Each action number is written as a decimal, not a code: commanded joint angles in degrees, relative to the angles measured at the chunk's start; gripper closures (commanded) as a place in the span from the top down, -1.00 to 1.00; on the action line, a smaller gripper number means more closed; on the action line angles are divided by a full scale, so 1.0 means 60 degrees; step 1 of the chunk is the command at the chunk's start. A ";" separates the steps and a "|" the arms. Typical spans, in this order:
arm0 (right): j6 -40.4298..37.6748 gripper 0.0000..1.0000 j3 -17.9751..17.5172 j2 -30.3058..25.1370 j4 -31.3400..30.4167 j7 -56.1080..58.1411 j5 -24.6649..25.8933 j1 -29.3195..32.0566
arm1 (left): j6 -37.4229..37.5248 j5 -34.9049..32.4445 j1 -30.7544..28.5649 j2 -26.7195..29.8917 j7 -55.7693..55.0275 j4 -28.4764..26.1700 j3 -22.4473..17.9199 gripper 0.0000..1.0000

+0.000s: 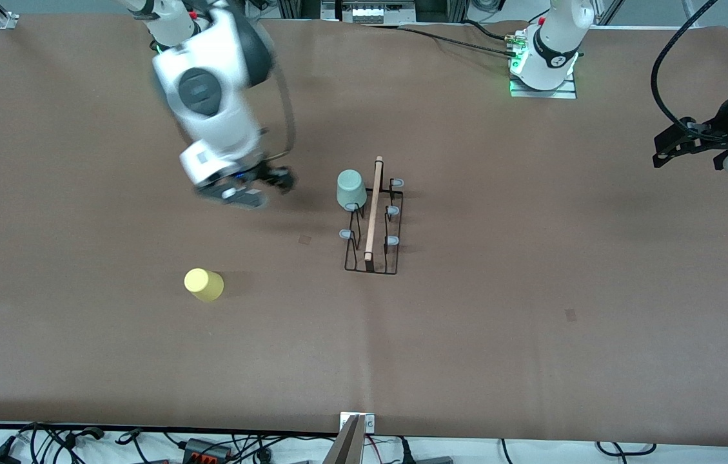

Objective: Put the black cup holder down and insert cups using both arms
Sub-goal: 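Open the right gripper and move it to the yellow cup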

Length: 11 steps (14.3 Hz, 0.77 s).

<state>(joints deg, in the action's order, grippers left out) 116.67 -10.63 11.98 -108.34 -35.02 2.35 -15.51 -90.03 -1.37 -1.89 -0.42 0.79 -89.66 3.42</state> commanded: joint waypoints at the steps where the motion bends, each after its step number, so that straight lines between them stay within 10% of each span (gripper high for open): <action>1: 0.0489 1.00 0.0817 0.0315 -0.0180 0.2371 0.0267 0.0475 | 0.0210 0.0185 0.0008 -0.0121 0.0146 0.0295 -0.0043 1.00; 11: 0.4282 1.00 0.1361 0.2396 -0.0136 0.4620 0.0267 0.0989 | 0.0210 0.0185 -0.0007 -0.0121 0.0146 0.0295 -0.0087 1.00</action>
<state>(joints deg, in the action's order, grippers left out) 139.09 -2.25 25.27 -109.55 -8.31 3.25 -9.84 -90.03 -1.37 -1.90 -0.42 0.79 -89.63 3.31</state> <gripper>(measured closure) 0.000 0.000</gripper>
